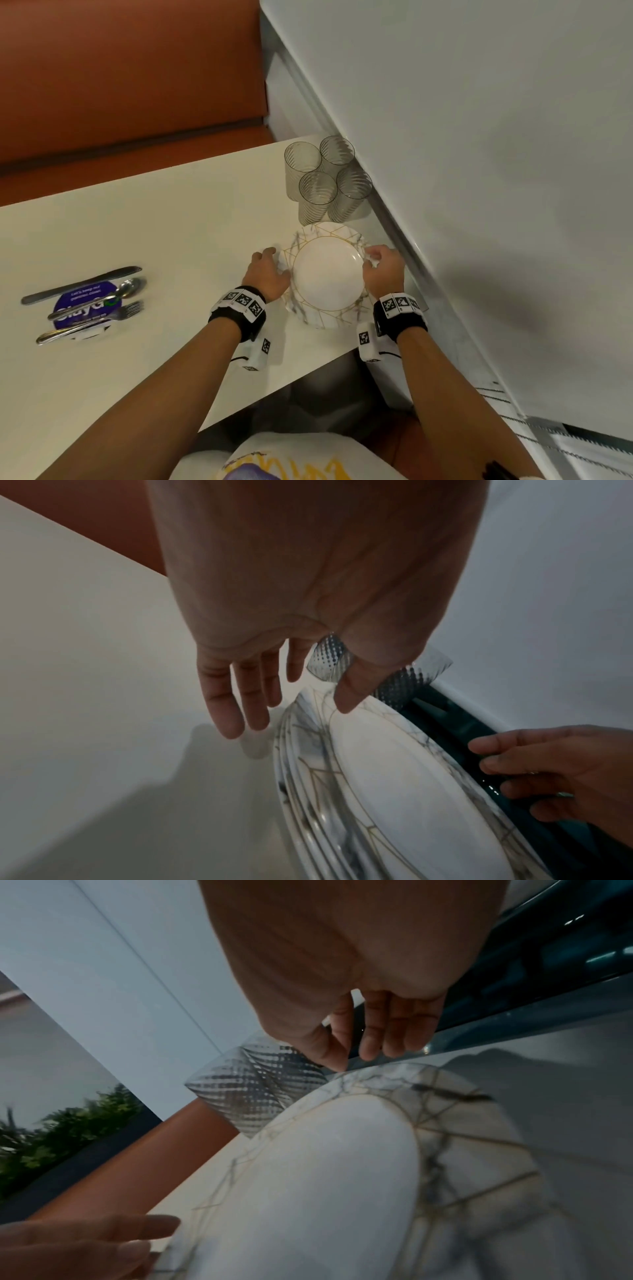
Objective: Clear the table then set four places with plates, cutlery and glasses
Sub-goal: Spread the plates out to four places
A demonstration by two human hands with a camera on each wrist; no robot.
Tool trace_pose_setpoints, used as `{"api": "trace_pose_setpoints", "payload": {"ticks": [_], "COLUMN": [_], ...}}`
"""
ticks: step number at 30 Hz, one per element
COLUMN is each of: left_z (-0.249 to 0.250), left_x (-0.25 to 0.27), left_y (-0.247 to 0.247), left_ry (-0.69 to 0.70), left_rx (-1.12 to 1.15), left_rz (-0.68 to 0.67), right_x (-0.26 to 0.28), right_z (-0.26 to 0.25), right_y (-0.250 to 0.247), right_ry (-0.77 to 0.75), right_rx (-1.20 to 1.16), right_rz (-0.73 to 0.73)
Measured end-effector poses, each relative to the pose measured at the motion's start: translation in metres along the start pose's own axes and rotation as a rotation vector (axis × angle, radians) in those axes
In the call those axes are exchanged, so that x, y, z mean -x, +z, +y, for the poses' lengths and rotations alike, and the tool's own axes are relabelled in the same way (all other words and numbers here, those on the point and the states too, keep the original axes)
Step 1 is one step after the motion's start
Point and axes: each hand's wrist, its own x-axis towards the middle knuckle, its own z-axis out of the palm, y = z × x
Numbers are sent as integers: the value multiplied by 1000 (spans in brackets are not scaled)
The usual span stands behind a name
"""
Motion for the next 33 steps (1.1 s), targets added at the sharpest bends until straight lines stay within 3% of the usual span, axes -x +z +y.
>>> {"api": "trace_pose_setpoints", "payload": {"ticks": [7, 13, 21, 27, 33], "left_z": [1, -15, -64, -130, -201], "left_x": [-9, -4, 21, 58, 103], "left_y": [12, -3, -44, -113, -181], "left_ry": [-100, -143, -262, -323, -370], "left_rx": [18, 97, 353, 659, 1110], "left_rz": [-53, -64, 74, 253, 446], "right_x": [-7, -2, 25, 79, 135], "right_z": [12, -1, -49, -129, -209], "right_y": [10, 24, 50, 89, 127], "right_ry": [234, 298, 252, 137, 45], "right_rx": [64, -10, -93, -204, -319], "right_rz": [-207, -186, -264, -341, -382]}}
